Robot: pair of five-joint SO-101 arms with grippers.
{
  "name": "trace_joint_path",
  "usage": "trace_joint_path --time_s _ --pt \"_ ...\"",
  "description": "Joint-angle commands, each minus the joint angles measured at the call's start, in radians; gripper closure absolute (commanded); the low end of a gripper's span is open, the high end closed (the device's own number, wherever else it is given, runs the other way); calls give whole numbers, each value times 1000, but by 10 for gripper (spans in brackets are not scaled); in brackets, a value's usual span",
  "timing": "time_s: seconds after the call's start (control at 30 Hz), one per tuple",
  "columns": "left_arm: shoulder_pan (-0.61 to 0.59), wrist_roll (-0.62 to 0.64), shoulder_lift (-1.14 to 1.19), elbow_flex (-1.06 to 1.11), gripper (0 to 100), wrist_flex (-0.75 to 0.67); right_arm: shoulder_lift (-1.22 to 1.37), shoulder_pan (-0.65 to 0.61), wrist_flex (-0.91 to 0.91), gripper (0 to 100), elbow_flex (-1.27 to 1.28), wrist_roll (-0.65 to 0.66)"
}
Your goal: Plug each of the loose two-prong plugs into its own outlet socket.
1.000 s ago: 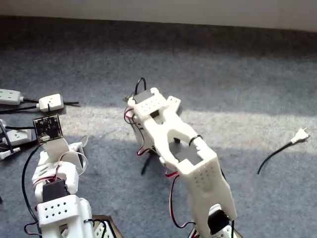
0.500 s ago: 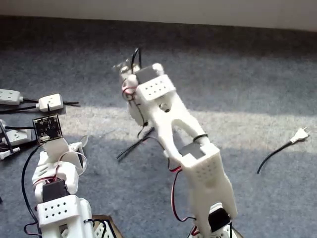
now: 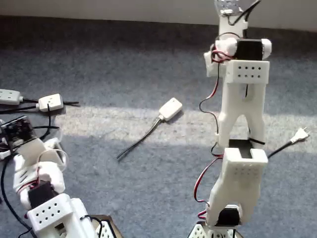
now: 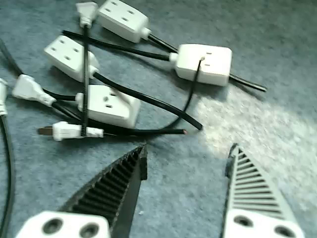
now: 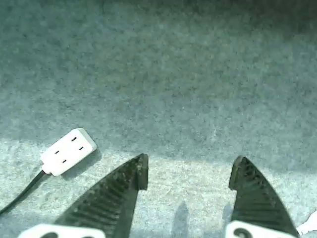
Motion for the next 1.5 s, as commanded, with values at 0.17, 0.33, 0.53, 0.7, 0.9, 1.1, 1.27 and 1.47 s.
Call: trace_joint_path --time_s 0.17,0.33,0.53,0.7,0.9,1.1,1.27,1.47 --pt "-351 6 70 -176 737 -152 -65 28 41 731 93 8" --pt "-456 6 479 -415 737 -152 -65 28 41 731 194 8" --pt "-524 5 1152 -843 737 -110 -65 28 39 731 298 8" --pt "-512 -2 1497 -1159 737 -6 -62 28 38 731 341 8" --pt "-375 26 1667 -1267 737 226 -61 28 38 731 344 8" --pt "-331 377 1626 -1156 737 338 -61 33 39 731 346 12" --pt "-360 546 1554 -1047 737 344 -61 35 39 731 346 14" --pt "-421 583 1388 -1043 737 393 -61 30 39 731 346 14"
